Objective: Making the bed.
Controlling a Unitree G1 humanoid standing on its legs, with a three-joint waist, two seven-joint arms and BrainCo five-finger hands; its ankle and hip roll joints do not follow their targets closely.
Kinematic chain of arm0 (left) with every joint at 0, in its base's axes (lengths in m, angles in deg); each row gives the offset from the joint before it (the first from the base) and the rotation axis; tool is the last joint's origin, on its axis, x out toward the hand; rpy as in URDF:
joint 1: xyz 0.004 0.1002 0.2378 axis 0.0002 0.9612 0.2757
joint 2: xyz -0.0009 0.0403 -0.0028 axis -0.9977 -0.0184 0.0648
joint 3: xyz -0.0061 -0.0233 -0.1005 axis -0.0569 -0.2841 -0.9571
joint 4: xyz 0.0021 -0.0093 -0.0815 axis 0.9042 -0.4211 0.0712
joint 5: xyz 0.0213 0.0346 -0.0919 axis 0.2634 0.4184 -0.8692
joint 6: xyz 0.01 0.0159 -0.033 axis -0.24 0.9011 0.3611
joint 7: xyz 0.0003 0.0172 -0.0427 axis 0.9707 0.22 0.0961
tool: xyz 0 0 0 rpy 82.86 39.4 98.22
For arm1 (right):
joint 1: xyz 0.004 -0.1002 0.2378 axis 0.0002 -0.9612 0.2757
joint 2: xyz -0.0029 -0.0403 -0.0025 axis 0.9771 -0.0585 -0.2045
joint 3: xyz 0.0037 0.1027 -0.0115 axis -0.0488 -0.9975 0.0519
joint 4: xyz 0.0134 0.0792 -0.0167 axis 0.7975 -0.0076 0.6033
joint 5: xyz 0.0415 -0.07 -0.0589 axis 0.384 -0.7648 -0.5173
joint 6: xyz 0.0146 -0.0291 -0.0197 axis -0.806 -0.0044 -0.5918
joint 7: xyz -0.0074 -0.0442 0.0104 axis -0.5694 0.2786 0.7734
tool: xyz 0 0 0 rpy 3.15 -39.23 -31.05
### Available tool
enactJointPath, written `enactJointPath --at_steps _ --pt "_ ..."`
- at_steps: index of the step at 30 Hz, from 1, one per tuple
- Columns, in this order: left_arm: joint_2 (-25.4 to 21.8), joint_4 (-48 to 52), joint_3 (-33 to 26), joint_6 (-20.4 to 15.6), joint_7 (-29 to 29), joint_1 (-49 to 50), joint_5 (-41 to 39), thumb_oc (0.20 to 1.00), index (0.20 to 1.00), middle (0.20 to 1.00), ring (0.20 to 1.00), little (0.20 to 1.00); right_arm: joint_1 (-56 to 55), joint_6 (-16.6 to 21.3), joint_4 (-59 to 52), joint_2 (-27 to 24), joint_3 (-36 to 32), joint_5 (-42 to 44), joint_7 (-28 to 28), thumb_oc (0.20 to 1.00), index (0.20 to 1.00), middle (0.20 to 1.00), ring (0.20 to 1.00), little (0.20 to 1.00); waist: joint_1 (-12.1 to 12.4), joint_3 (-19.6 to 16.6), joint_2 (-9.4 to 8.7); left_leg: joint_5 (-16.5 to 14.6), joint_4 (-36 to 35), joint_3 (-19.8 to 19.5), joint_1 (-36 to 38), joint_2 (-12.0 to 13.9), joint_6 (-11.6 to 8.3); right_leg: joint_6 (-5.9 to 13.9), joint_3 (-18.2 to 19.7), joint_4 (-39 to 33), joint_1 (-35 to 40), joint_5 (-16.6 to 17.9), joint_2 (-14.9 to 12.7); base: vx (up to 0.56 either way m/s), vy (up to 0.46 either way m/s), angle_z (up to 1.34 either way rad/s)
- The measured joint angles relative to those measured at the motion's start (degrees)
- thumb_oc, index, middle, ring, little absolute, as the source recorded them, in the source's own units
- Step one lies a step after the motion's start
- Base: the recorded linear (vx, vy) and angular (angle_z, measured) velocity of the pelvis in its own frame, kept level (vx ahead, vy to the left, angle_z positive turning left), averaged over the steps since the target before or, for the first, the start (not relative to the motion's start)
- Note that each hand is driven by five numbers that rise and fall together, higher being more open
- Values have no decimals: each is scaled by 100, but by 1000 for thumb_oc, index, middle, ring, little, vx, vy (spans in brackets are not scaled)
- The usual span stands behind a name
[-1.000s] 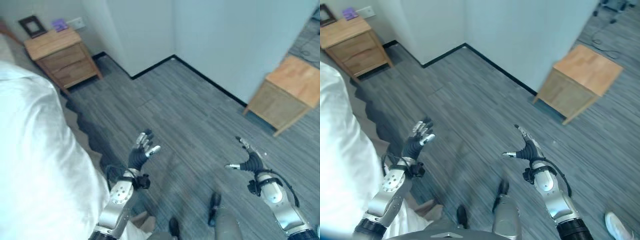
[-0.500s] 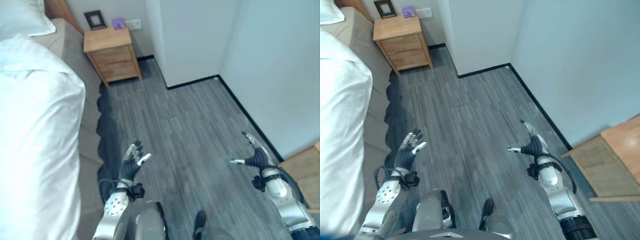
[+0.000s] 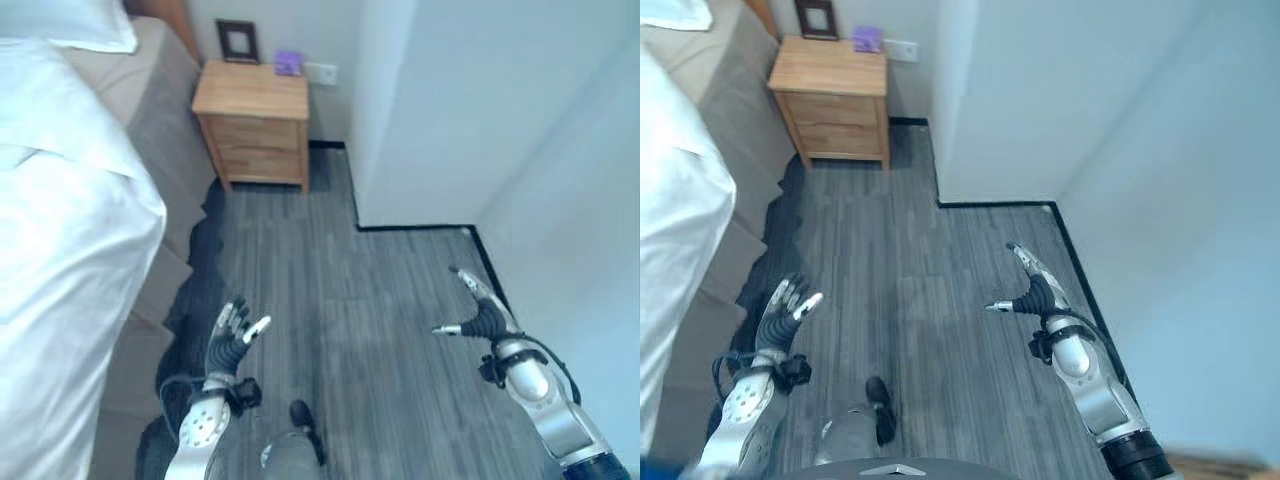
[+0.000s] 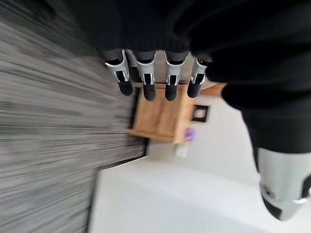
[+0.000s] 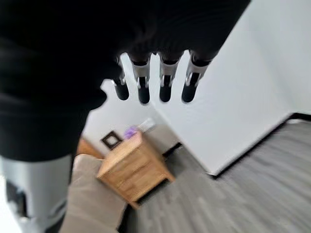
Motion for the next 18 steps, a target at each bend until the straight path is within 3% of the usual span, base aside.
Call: enactJointPath --at_steps 1,2,3,4,5,6,8,9,10,11,12,13,14,15,16,18 --pt "154 155 -18 -15 57 -142 -1 1000 1000 1000 1000 1000 61 31 -22 -81 64 -24 -7 1000 1000 1000 1000 1000 -86 19 261 -246 -205 -253 288 38 -47 -214 32 171 -892 -840 -69 742 -45 131" --pt "178 194 -73 -35 81 -253 0 1000 1000 1000 1000 1000 51 33 -25 -148 45 -23 -31 1000 1000 1000 1000 1000 -148 148 505 -252 -321 -458 541 123 -100 -373 -94 -171 -1637 -1177 -87 596 -153 83" --pt "216 222 -70 -38 86 -299 0 1000 1000 1000 1000 1000 44 47 -25 -230 36 -23 -12 1000 1000 1000 1000 1000 -238 174 642 -269 -379 -651 615 225 -210 -389 -123 -886 -1877 -1291 78 651 -219 123" --pt "225 237 -74 -38 95 -298 0 1000 1000 1000 1000 1000 -8 47 -48 -246 -39 -22 -10 1000 1000 1000 1000 1000 -430 236 748 -271 -378 -884 655 304 -209 -369 -201 -1965 -1899 -1264 217 631 -232 140" --pt "234 214 -100 -40 90 -275 2 1000 1000 1000 1000 1000 -83 42 16 -326 -68 -20 -23 1000 1000 1000 1000 1000 -584 236 745 -282 -457 -1026 832 336 -218 -309 -77 -3069 -2151 -1018 351 652 -241 143" --pt "227 173 -136 -55 86 -220 5 1000 1000 1000 1000 1000 -110 24 46 -310 -91 -19 -19 1000 1000 1000 1000 1000 -579 239 732 -284 -513 -1042 953 398 -222 -293 213 -3844 -2150 -781 556 467 -166 122" --pt "235 -37 -196 -94 78 -168 143 1000 1000 1000 1000 1000 -224 23 48 -306 -157 -17 -27 1000 1000 1000 1000 1000 -667 202 678 -370 -609 -1082 1188 526 -288 -228 604 -4996 -2150 -331 707 349 -130 109" --pt "171 -64 -201 -93 73 -67 175 1000 1000 1000 1000 1000 -251 23 48 -288 -204 -17 -35 1000 1000 1000 1000 1000 -686 188 577 -474 -701 -1077 1379 571 -553 -242 605 -5213 -2146 -291 699 681 -335 110" --pt "100 -156 -263 -119 48 137 240 1000 1000 1000 1000 1000 -291 9 176 -243 -192 -21 -39 1000 1000 1000 1000 1000 -573 113 459 -731 -742 -1183 1698 783 -1169 -264 685 -4995 -2152 246 724 507 -273 79" --pt "186 -279 -282 -107 58 210 308 1000 1000 1000 1000 1000 -246 -27 361 -193 -228 -21 -42 1000 1000 1000 1000 1000 -569 92 640 -778 -712 -1169 1749 1069 -1233 -246 678 -4614 -2216 255 945 488 -249 58" --pt "189 -281 -279 -102 51 191 367 1000 1000 1000 1000 1000 -184 -53 468 -149 -279 -21 -48 1000 1000 1000 1000 1000 -606 114 683 -785 -558 -1178 1670 1167 -1236 -242 752 -4314 -2276 252 1017 337 -144 64" --pt "208 -266 -233 -103 43 147 393 1000 1000 1000 1000 1000 -220 -96 498 -199 -313 -22 -35 1000 1000 1000 1000 1000 -654 139 673 -768 -471 -1180 1593 1107 -1233 -272 837 -4100 -2299 272 1061 534 -253 69" --pt "253 -192 -234 -113 20 201 397 1000 1000 1000 1000 1000 -241 -112 490 -246 -328 -23 -20 1000 1000 1000 1000 1000 -689 133 713 -710 -515 -1142 1613 962 -1191 -420 846 -3990 -2238 235 1161 671 -397 53" --pt "251 -154 -271 -124 9 168 461 1000 1000 1000 1000 1000 -228 -141 525 -143 -366 -16 -9 1000 1000 1000 1000 1000 -689 157 709 -569 -387 -991 1768 1024 -1031 -723 819 -3696 -2097 -78 1297 463 -319 21" --pt "249 -157 -287 -127 14 122 496 1000 1000 1000 1000 1000 -160 -140 542 -118 -331 -13 6 1000 1000 1000 1000 1000 -678 178 676 -487 -101 -1179 1756 1114 -1039 -753 818 -3530 -2015 -237 1320 339 -356 7" --pt "262 -248 -265 -209 45 7 565 1000 1000 1000 1000 1000 -59 -84 533 -80 -335 11 -9 1000 1000 1000 1000 1000 -670 178 688 -333 929 -1570 1273 1276 -1256 -813 765 -3576 -1832 -341 1353 155 -400 13"
